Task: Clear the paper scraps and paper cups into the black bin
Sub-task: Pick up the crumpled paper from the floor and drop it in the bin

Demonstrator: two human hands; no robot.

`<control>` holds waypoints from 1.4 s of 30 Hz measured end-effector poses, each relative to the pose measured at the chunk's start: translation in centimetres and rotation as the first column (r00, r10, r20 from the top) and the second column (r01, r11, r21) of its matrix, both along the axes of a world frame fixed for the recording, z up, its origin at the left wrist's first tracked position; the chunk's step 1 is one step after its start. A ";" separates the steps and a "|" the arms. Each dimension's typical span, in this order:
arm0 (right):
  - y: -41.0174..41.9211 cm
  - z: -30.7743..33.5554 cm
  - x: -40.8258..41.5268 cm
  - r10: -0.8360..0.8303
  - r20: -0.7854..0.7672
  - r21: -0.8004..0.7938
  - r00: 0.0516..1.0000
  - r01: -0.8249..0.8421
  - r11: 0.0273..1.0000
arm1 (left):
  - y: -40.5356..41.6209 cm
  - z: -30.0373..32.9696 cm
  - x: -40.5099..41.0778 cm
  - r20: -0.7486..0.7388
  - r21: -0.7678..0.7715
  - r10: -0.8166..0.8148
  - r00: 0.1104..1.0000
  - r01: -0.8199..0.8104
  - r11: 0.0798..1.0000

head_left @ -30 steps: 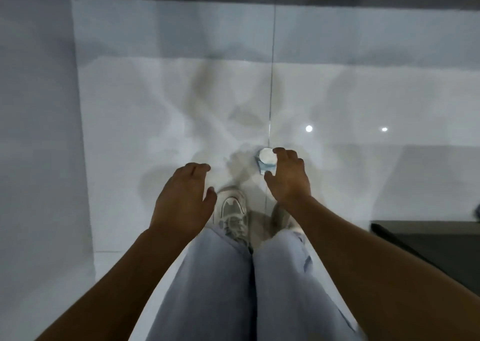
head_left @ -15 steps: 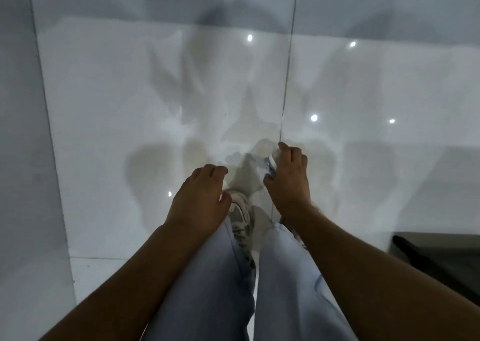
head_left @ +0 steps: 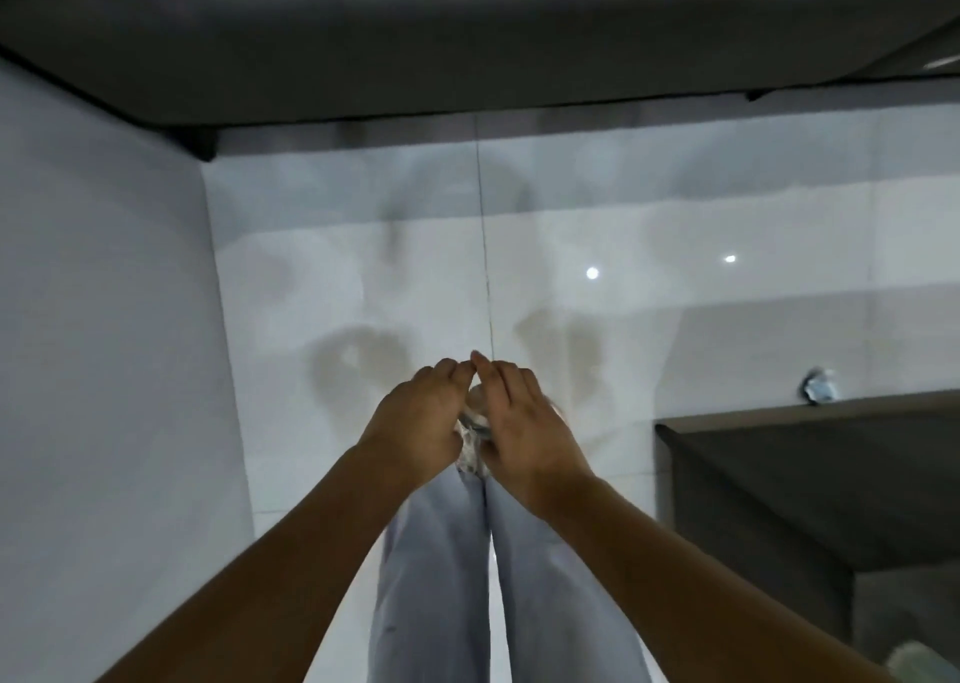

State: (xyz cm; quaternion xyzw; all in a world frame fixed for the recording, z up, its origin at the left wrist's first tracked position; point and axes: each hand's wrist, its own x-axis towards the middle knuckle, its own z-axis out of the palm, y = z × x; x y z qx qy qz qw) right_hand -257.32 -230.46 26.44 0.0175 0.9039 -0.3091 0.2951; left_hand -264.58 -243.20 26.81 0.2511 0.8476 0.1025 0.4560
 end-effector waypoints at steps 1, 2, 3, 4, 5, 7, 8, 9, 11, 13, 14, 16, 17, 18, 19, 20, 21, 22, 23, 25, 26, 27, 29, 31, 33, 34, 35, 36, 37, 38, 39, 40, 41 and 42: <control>0.2 2.0 -0.4 -0.007 -0.012 0.001 1.000 0.007 1.000 | 0.4 1.9 -0.3 0.012 0.015 -0.013 1.000 0.013 1.000; 0.4 3.6 -0.8 -0.018 -0.025 0.006 1.000 0.018 1.000 | 0.8 3.5 -0.6 0.025 0.031 -0.004 1.000 0.003 1.000; 0.6 5.1 -1.2 -0.029 -0.039 0.013 0.999 0.030 0.999 | 1.1 5.0 -0.8 0.039 0.049 0.020 0.999 -0.022 0.999; 0.8 6.4 -1.5 -0.044 -0.056 0.019 0.997 0.045 0.999 | 1.5 6.4 -1.0 0.051 0.065 0.047 0.998 -0.050 0.997; 1.0 7.5 -1.8 -0.060 -0.071 0.021 0.996 0.061 0.998 | 1.9 7.5 -1.2 0.061 0.078 0.068 0.996 -0.072 0.994; 1.4 9.3 -2.2 -0.089 -0.088 0.018 0.992 0.090 0.996 | 2.9 9.3 -1.7 0.074 0.092 0.071 0.995 -0.078 0.993; 1.7 10.0 -2.3 -0.105 -0.093 0.020 0.990 0.107 0.994 | 3.5 10.0 -1.9 0.075 0.092 0.060 0.995 -0.067 0.994; 2.1 10.5 -2.4 -0.120 -0.098 0.023 0.988 0.123 0.992 | 4.0 10.5 -2.1 0.075 0.090 0.044 0.996 -0.051 0.995; 3.0 11.2 -2.3 -0.139 -0.107 0.033 0.985 0.143 0.989 | 5.3 11.3 -2.3 0.083 0.083 0.000 0.997 -0.007 0.997; 4.2 11.6 -2.2 -0.159 -0.103 0.028 0.982 0.162 0.986 | 6.9 11.7 -2.4 0.078 0.065 -0.049 0.996 0.044 0.997; 4.9 11.7 -2.1 -0.182 -0.095 0.017 0.979 0.184 0.983 | 7.8 11.8 -2.5 0.071 0.049 -0.075 0.995 0.072 0.996; 6.7 11.8 -2.1 -0.240 -0.085 -0.011 0.967 0.240 0.971 | 10.0 11.7 -3.0 0.043 0.016 -0.138 0.989 0.138 0.990; 7.8 11.8 -2.1 -0.265 -0.086 -0.025 0.960 0.264 0.964 | 11.2 11.7 -3.2 0.026 0.003 -0.168 0.985 0.168 0.986; 8.8 11.8 -2.0 -0.288 -0.084 -0.038 0.954 0.286 0.957 | 12.3 11.8 -3.5 0.011 -0.011 -0.195 0.981 0.195 0.981; 9.9 11.8 -2.1 -0.312 -0.079 -0.048 0.947 0.309 0.950 | 13.7 11.8 -3.8 -0.006 -0.026 -0.221 0.975 0.220 0.975; 11.1 11.8 -2.2 -0.333 -0.072 -0.054 0.940 0.330 0.943 | 15.1 11.8 -4.0 -0.024 -0.040 -0.246 0.969 0.245 0.969; 12.4 11.8 -2.3 -0.352 -0.065 -0.057 0.934 0.349 0.935 | 16.5 11.8 -4.3 -0.043 -0.051 -0.270 0.962 0.268 0.962; 13.7 11.7 -2.5 -0.372 -0.062 -0.060 0.926 0.369 0.928 | 18.0 11.9 -4.5 -0.061 -0.058 -0.289 0.955 0.286 0.957; 15.2 11.6 -2.6 -0.393 -0.065 -0.061 0.917 0.389 0.919 | 19.6 12.0 -4.8 -0.077 -0.061 -0.305 0.949 0.301 0.952; 18.1 11.6 -2.6 -0.442 -0.072 -0.054 0.894 0.439 0.897 | 23.0 12.2 -5.3 -0.101 -0.067 -0.340 0.935 0.335 0.940; 19.7 11.6 -2.6 -0.473 -0.073 -0.051 0.878 0.470 0.881 | 24.8 12.3 -5.5 -0.112 -0.071 -0.358 0.927 0.352 0.933; 21.2 11.6 -2.5 -0.504 -0.074 -0.047 0.860 0.502 0.864 | 26.4 12.4 -5.6 -0.127 -0.074 -0.376 0.918 0.369 0.926; 24.4 11.6 -2.2 -0.565 -0.075 -0.021 0.822 0.565 0.825 | 29.7 12.5 -6.0 -0.166 -0.083 -0.408 0.898 0.400 0.913; 27.6 11.4 -1.7 -0.614 -0.071 0.032 0.786 0.617 0.786 | 33.0 12.4 -6.4 -0.190 -0.089 -0.433 0.881 0.423 0.902; 30.7 11.2 -1.1 -0.650 -0.062 0.066 0.758 0.653 0.755 | 36.4 12.4 -6.8 -0.190 -0.103 -0.454 0.870 0.443 0.891; 32.1 11.1 -0.7 -0.666 -0.054 0.076 0.744 0.668 0.740 | 38.1 12.4 -6.9 -0.186 -0.116 -0.466 0.865 0.452 0.885; 33.4 11.0 -0.3 -0.690 -0.044 0.086 0.722 0.691 0.718 | 39.7 12.4 -7.0 -0.195 -0.128 -0.479 0.856 0.462 0.878; 34.7 11.0 0.1 -0.721 -0.033 0.097 0.693 0.720 0.687 | 41.3 12.4 -7.0 -0.221 -0.136 -0.497 0.839 0.478 0.868; 35.9 11.0 0.6 -0.752 -0.023 0.109 0.658 0.750 0.653 | 42.8 12.4 -7.0 -0.251 -0.141 -0.517 0.818 0.497 0.856; 36.9 11.0 1.0 -0.784 -0.013 0.127 0.621 0.779 0.615 | 44.2 12.5 -6.9 -0.271 -0.141 -0.535 0.800 0.517 0.844; 38.0 10.9 1.5 -0.816 0.000 0.146 0.578 0.807 0.572 | 45.6 12.5 -6.9 -0.280 -0.138 -0.553 0.785 0.538 0.832; 39.0 10.9 2.0 -0.849 0.016 0.163 0.528 0.837 0.523 | 47.0 12.5 -6.8 -0.284 -0.131 -0.570 0.771 0.558 0.820; 40.0 10.9 2.4 -0.881 0.033 0.174 0.471 0.866 0.469 | 48.4 12.5 -6.7 -0.282 -0.121 -0.583 0.762 0.574 0.810; 40.9 10.9 2.8 -0.910 0.052 0.184 0.410 0.892 0.413 | 49.7 12.6 -6.6 -0.273 -0.111 -0.591 0.759 0.585 0.803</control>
